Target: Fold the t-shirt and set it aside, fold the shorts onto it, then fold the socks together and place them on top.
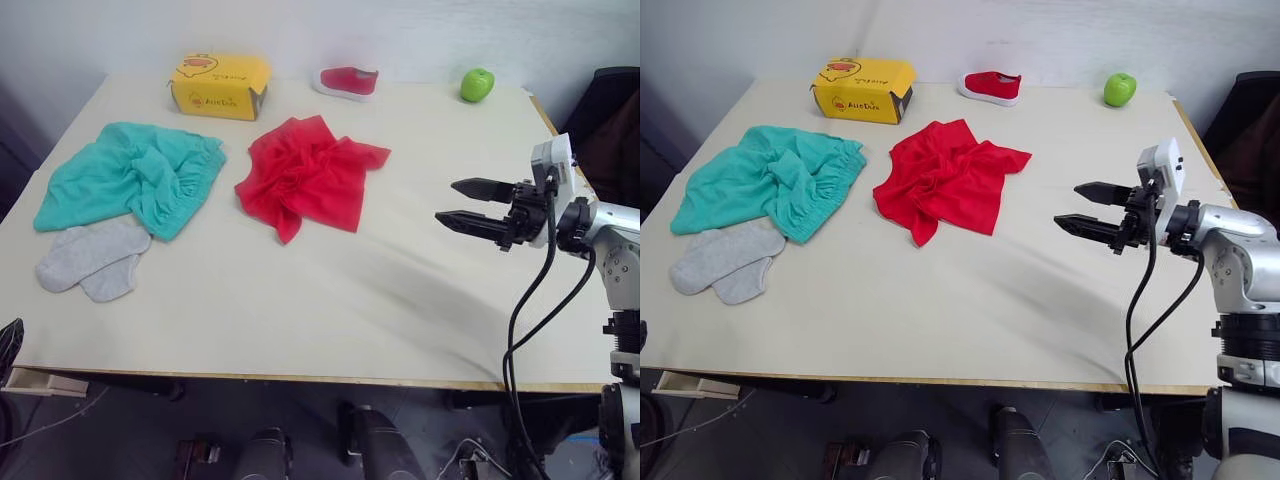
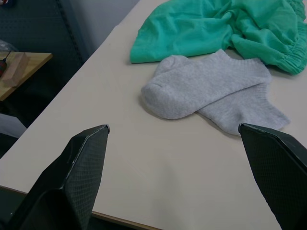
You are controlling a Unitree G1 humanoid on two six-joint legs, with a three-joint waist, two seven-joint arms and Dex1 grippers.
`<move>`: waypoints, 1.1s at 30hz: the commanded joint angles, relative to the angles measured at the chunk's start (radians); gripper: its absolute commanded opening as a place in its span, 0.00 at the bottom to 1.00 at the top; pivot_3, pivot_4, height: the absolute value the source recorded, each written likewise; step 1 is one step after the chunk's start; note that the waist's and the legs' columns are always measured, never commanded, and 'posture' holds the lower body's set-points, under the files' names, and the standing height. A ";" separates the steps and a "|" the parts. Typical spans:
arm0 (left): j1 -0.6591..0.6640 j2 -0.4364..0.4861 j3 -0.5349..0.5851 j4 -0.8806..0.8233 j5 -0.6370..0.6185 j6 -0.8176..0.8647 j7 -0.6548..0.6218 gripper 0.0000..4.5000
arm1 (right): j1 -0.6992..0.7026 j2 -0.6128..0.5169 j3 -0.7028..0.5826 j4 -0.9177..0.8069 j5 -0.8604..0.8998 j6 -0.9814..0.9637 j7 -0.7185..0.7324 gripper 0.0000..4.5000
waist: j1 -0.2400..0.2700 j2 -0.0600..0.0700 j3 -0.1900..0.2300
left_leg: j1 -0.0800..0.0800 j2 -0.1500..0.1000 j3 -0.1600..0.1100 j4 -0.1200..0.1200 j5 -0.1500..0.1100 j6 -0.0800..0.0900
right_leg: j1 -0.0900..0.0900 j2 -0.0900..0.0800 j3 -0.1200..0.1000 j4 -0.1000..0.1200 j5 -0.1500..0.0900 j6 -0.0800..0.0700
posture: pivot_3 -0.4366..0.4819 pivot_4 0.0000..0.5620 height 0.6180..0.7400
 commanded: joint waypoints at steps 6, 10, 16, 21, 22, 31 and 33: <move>-0.014 0.002 -0.019 -0.048 0.002 0.007 0.013 1.00 | 0.004 -0.002 -0.030 -0.043 0.007 -0.011 -0.020 0.99 | 0.001 0.000 0.000 | 0.000 0.000 0.000 0.000 0.000 0.000 | 0.000 0.000 0.000 0.000 0.000 0.000 | 0.48 0.27 1.00; -0.025 0.002 -0.041 -0.064 0.007 0.013 0.026 1.00 | 0.017 -0.010 -0.040 -0.063 0.025 0.021 -0.032 0.99 | 0.009 -0.004 -0.002 | 0.002 0.003 0.009 0.000 0.001 -0.004 | -0.005 0.002 0.004 0.002 -0.001 -0.001 | 0.48 0.27 1.00; -0.036 0.001 -0.066 -0.077 0.017 0.018 0.037 1.00 | 0.043 -0.020 -0.042 -0.097 0.015 0.003 -0.023 0.99 | -0.006 -0.008 -0.004 | 0.015 0.029 0.087 0.000 -0.006 -0.010 | -0.016 0.018 0.031 0.015 -0.002 -0.004 | 0.48 0.27 1.00; -0.041 0.003 -0.071 -0.081 0.014 0.026 0.041 1.00 | 0.045 -0.025 -0.044 -0.101 0.008 -0.003 -0.023 0.99 | -0.033 -0.009 -0.004 | 0.016 0.030 0.087 0.000 -0.011 -0.002 | -0.015 0.019 0.031 0.016 -0.001 -0.003 | 0.48 0.27 1.00; -0.043 0.004 -0.070 -0.080 0.011 0.031 0.041 1.00 | 0.046 -0.026 -0.044 -0.102 0.006 -0.005 -0.024 0.99 | -0.034 -0.009 -0.004 | 0.016 0.030 0.087 0.000 -0.011 -0.002 | -0.015 0.019 0.031 0.016 -0.001 -0.004 | 0.48 0.27 1.00; -0.083 0.103 -0.188 -0.154 0.023 0.062 -0.063 1.00 | 0.031 -0.013 0.039 -0.148 -0.059 -0.055 -0.024 0.99 | -0.034 -0.010 -0.004 | 0.016 0.030 0.086 0.000 -0.011 -0.003 | -0.015 0.019 0.030 0.016 -0.001 -0.004 | 0.48 0.27 1.00; -0.103 0.163 -0.271 -0.192 0.052 0.069 -0.102 1.00 | 0.030 -0.005 0.088 -0.169 -0.101 -0.079 -0.029 0.99 | -0.031 -0.010 -0.005 | 0.016 0.030 0.086 0.000 -0.011 -0.003 | -0.015 0.018 0.030 0.016 -0.001 -0.004 | 0.48 0.27 1.00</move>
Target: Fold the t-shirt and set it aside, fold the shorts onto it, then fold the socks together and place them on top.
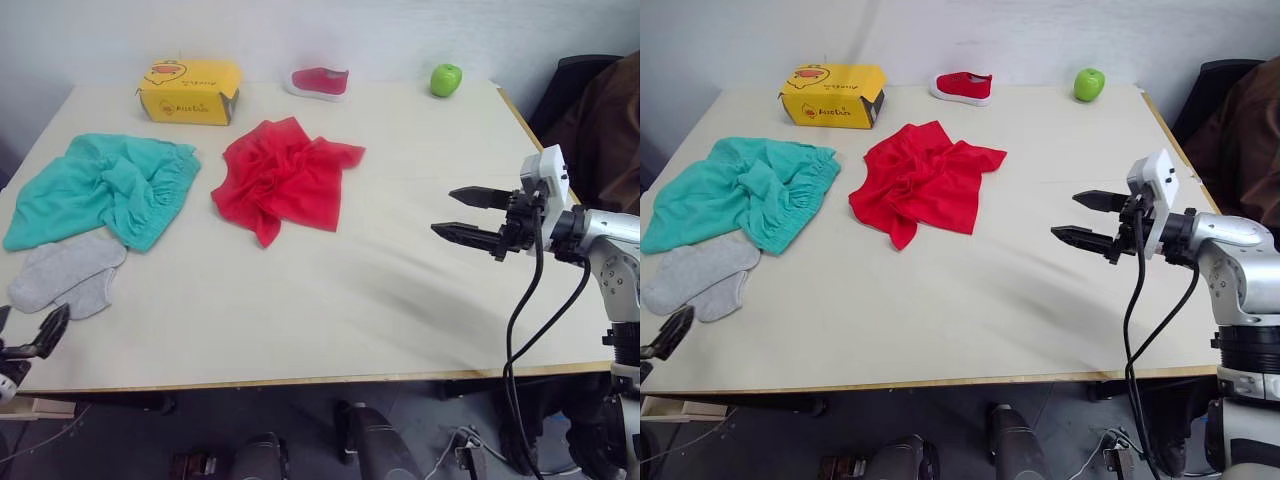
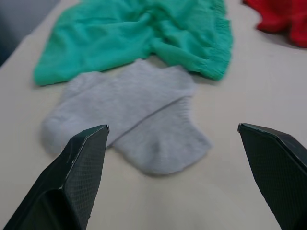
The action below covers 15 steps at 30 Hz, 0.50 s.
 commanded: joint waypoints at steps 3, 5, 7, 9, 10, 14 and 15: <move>-0.114 0.172 -0.226 -0.072 0.074 0.002 -0.145 1.00 | -0.038 0.030 0.133 -0.068 -0.117 -0.087 -0.011 0.99 | 0.006 0.000 0.000 | 0.000 0.000 0.000 0.000 0.000 0.000 | 0.000 0.000 0.000 0.000 0.000 0.000 | 0.48 0.27 1.00; -0.262 0.241 -0.391 -0.009 0.134 -0.020 -0.222 1.00 | -0.068 0.083 0.216 -0.039 -0.207 -0.158 -0.040 0.99 | 0.007 0.000 0.000 | 0.000 0.000 0.000 0.000 0.000 -0.001 | 0.000 0.000 0.000 0.000 0.000 0.000 | 0.48 0.27 1.00; -0.426 0.264 -0.536 0.085 0.208 -0.056 -0.274 1.00 | -0.107 0.134 0.283 0.019 -0.293 -0.224 -0.071 0.99 | 0.006 0.000 0.000 | 0.000 -0.001 0.001 0.000 0.005 -0.008 | 0.000 0.001 0.000 0.000 0.000 -0.001 | 0.48 0.27 1.00; -0.590 0.250 -0.661 0.200 0.285 -0.099 -0.321 1.00 | -0.147 0.185 0.333 0.093 -0.363 -0.290 -0.101 0.99 | 0.005 0.000 0.000 | 0.000 -0.001 0.001 0.000 0.005 -0.009 | -0.001 0.001 0.000 0.001 0.001 -0.001 | 0.48 0.27 1.00; -0.678 0.233 -0.728 0.269 0.332 -0.135 -0.350 1.00 | -0.172 0.218 0.354 0.142 -0.397 -0.321 -0.125 0.99 | 0.004 0.000 0.000 | -0.001 -0.001 0.001 0.000 0.005 -0.010 | -0.001 0.002 -0.001 0.001 0.001 -0.001 | 0.48 0.27 1.00; -0.959 0.137 -0.912 0.562 0.495 -0.290 -0.417 1.00 | -0.274 0.329 0.405 0.355 -0.509 -0.439 -0.215 0.99 | -0.011 0.000 0.000 | -0.003 -0.001 0.005 0.002 0.006 -0.011 | -0.002 0.002 -0.003 0.004 0.001 0.000 | 0.48 0.27 1.00; -1.006 0.116 -0.938 0.629 0.526 -0.331 -0.424 1.00 | -0.295 0.350 0.409 0.398 -0.525 -0.458 -0.228 0.99 | -0.014 0.000 0.000 | -0.004 0.000 0.007 0.002 0.006 -0.011 | -0.003 0.002 -0.004 0.004 0.001 0.000 | 0.48 0.27 1.00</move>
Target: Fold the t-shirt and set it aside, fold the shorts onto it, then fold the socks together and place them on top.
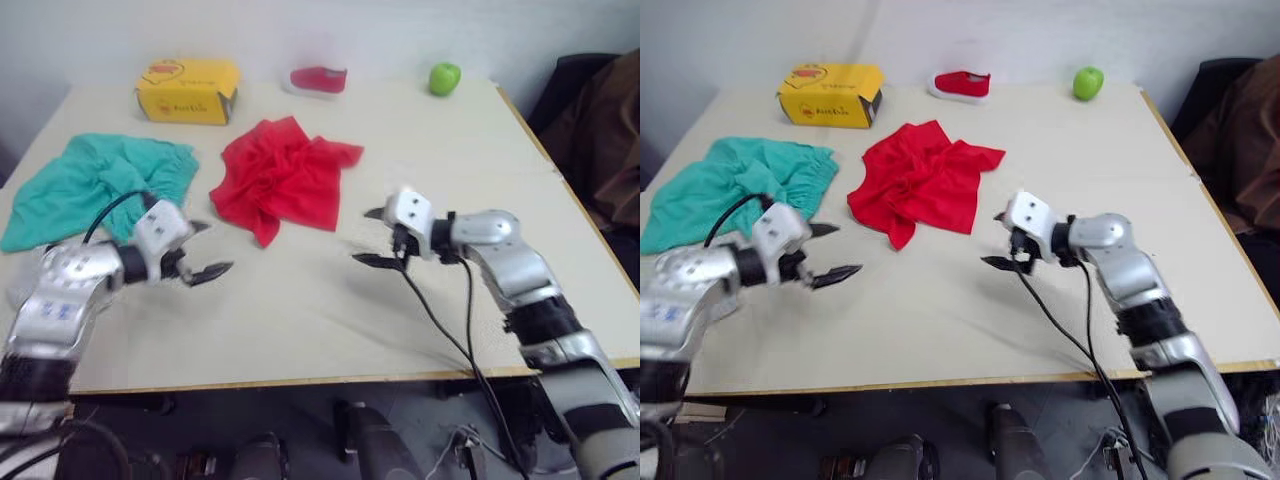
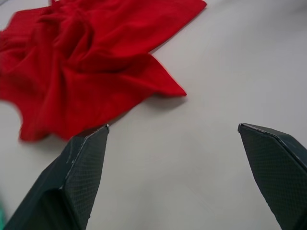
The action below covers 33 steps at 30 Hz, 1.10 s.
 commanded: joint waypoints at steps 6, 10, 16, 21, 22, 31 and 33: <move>-0.303 -0.151 -0.147 0.530 0.215 -0.303 -0.042 1.00 | -0.168 0.151 0.011 0.350 -0.124 -0.176 -0.105 0.99 | -0.033 0.000 0.000 | -0.001 0.001 0.003 0.000 0.000 0.000 | -0.002 -0.001 -0.001 0.000 0.000 0.001 | 0.48 0.27 1.00; -0.361 -0.185 -0.166 0.688 0.272 -0.376 -0.042 0.96 | -0.221 0.224 0.006 0.502 -0.156 -0.228 -0.142 0.99 | -0.036 0.000 0.000 | 0.001 0.001 0.002 0.001 0.000 -0.001 | -0.001 -0.001 0.002 0.005 0.000 0.001 | 0.48 0.27 1.00; -0.396 -0.196 -0.159 0.793 0.305 -0.411 -0.047 0.60 | -0.300 0.301 -0.013 0.685 -0.183 -0.283 -0.198 1.00 | -0.039 0.000 0.000 | 0.004 0.001 -0.002 0.008 0.001 -0.001 | 0.000 -0.002 0.005 0.014 0.000 0.000 | 0.48 0.27 1.00; -0.398 -0.181 -0.142 0.822 0.301 -0.397 -0.065 0.26 | -0.356 0.348 -0.035 0.800 -0.189 -0.278 -0.246 1.00 | -0.049 0.000 0.000 | 0.004 0.001 -0.003 0.009 0.001 -0.001 | 0.000 -0.002 0.004 0.016 0.000 0.000 | 0.48 0.27 1.00; -0.395 -0.176 -0.138 0.824 0.301 -0.396 -0.067 0.19 | -0.363 0.356 -0.043 0.821 -0.188 -0.269 -0.252 1.00 | -0.051 0.000 0.000 | 0.003 0.001 -0.003 0.009 0.001 -0.001 | 0.000 -0.002 0.004 0.016 0.000 0.000 | 0.48 0.27 1.00; -0.352 -0.142 -0.098 0.776 0.279 -0.361 -0.094 0.00 | -0.397 0.394 -0.111 0.916 -0.192 -0.234 -0.306 0.40 | -0.062 0.000 0.000 | 0.003 0.002 -0.005 0.009 0.001 -0.001 | 0.000 -0.003 0.003 0.017 0.000 0.000 | 0.48 0.27 1.00; -0.342 -0.138 -0.088 0.761 0.275 -0.349 -0.098 0.00 | -0.397 0.400 -0.121 0.922 -0.192 -0.237 -0.315 0.24 | -0.061 0.000 0.000 | 0.003 0.002 -0.005 0.009 0.001 -0.001 | 0.000 -0.003 0.003 0.017 0.000 0.000 | 0.48 0.27 1.00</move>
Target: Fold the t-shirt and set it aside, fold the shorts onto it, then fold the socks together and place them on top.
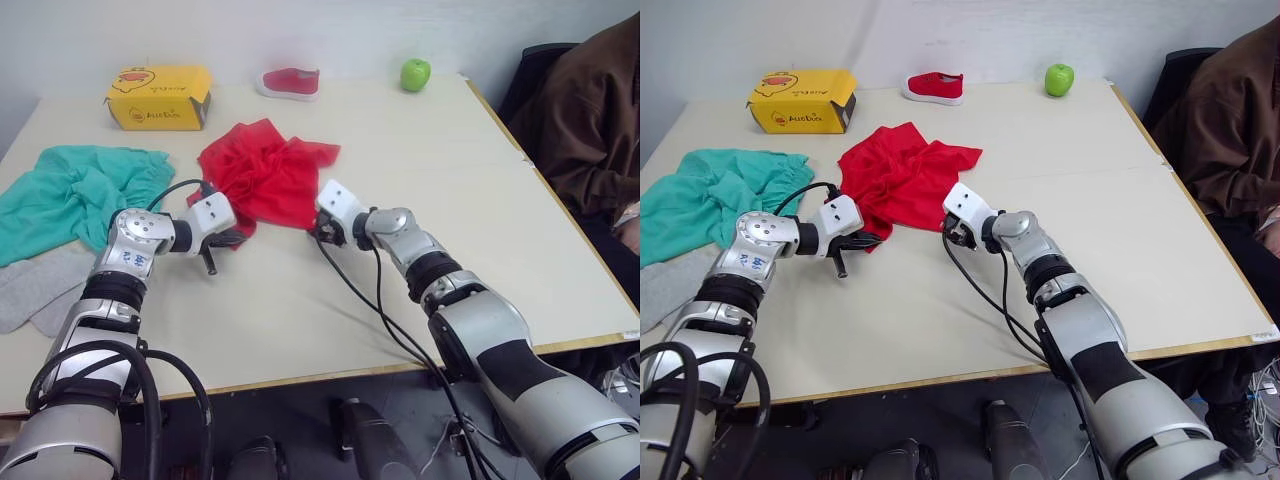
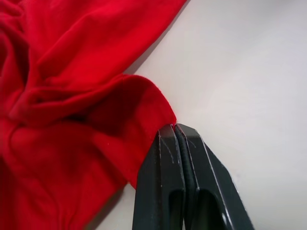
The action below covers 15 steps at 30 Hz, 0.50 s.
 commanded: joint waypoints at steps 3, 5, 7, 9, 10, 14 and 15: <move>0.045 0.029 0.027 -0.050 -0.007 0.057 -0.016 0.00 | -0.013 0.008 -0.030 0.011 -0.002 -0.015 -0.027 0.01 | -0.001 0.000 0.000 | 0.000 0.000 0.000 0.000 0.000 0.000 | 0.000 0.000 0.000 0.000 0.000 0.000 | 0.48 0.27 1.00; 0.061 0.032 0.040 -0.086 -0.022 0.084 -0.036 0.00 | -0.007 0.000 -0.029 0.002 -0.001 -0.026 -0.007 0.01 | -0.002 0.000 0.000 | 0.000 0.000 0.000 0.000 0.000 0.000 | 0.000 0.000 0.000 0.000 0.000 0.000 | 0.48 0.27 1.00; 0.096 0.044 0.056 -0.162 -0.059 0.129 -0.098 0.00 | 0.002 -0.021 -0.022 -0.020 -0.003 -0.039 0.034 0.01 | -0.003 0.000 0.000 | -0.001 0.000 -0.001 0.000 0.000 0.000 | -0.001 0.000 0.000 0.000 0.000 0.000 | 0.48 0.27 1.00; 0.152 0.070 0.068 -0.289 -0.113 0.205 -0.183 0.00 | 0.020 -0.061 -0.009 -0.066 -0.009 -0.069 0.095 0.01 | -0.005 0.000 0.000 | -0.001 0.000 -0.001 -0.001 0.000 0.000 | -0.001 0.000 0.000 0.000 0.000 0.000 | 0.48 0.27 1.00; 0.174 0.081 0.073 -0.340 -0.130 0.237 -0.208 0.00 | 0.028 -0.075 -0.006 -0.085 -0.010 -0.077 0.116 0.01 | -0.005 0.001 0.000 | -0.002 0.000 -0.002 -0.001 0.000 0.000 | -0.002 0.000 -0.001 -0.001 0.000 0.000 | 0.48 0.27 1.00; 0.339 0.187 0.117 -0.617 -0.241 0.384 -0.337 0.00 | 0.202 -0.234 -0.031 -0.451 0.063 -0.013 0.323 0.01 | 0.001 0.001 0.001 | -0.007 0.000 -0.005 0.000 0.000 0.000 | -0.004 -0.001 -0.003 -0.003 0.000 0.000 | 0.48 0.27 1.00; 0.381 0.216 0.129 -0.671 -0.266 0.416 -0.365 0.00 | 0.270 -0.279 -0.042 -0.577 0.090 0.021 0.364 0.01 | 0.004 0.001 0.001 | -0.009 0.000 -0.006 0.000 0.000 0.000 | -0.005 -0.001 -0.003 -0.004 0.000 0.000 | 0.48 0.27 1.00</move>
